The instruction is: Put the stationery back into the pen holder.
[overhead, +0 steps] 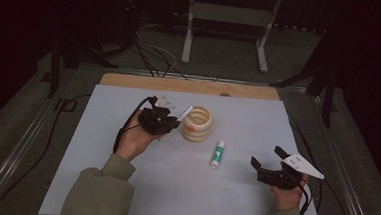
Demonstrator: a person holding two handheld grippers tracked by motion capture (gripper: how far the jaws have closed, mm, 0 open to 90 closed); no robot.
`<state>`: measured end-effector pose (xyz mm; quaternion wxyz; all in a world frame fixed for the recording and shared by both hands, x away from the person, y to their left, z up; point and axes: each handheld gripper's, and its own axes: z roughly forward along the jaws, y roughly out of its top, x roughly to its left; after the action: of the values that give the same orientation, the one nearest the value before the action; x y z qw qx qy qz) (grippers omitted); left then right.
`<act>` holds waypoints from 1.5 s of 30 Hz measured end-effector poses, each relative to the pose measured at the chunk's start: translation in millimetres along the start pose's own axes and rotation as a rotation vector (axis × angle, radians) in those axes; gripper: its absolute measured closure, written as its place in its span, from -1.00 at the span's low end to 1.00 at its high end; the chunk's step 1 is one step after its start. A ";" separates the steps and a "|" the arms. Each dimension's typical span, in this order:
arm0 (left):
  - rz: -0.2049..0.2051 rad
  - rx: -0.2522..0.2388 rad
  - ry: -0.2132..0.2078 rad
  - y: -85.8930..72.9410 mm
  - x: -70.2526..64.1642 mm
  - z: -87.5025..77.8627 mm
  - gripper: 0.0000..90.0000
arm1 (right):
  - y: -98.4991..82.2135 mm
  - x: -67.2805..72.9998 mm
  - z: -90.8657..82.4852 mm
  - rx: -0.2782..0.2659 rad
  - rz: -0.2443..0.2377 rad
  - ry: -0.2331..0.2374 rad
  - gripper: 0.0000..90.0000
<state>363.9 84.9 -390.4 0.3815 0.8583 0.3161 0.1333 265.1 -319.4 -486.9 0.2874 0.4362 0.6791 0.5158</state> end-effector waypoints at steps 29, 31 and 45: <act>-0.023 -0.211 0.006 28.5 0.2 5.4 0.77 | 1.1 0.5 -2.2 -0.012 0.005 0.003 -0.99; -0.022 -0.223 0.010 30.3 0.3 6.0 0.77 | 1.2 0.3 -2.3 -0.015 0.005 0.002 -0.99; -0.040 -0.299 0.040 37.1 4.5 14.5 0.77 | 1.4 1.0 -2.2 -0.017 0.002 0.002 -0.99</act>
<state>390.5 60.6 -372.8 0.5014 0.7827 0.3171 0.1884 263.2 -319.3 -484.8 0.2897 0.4339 0.6745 0.5224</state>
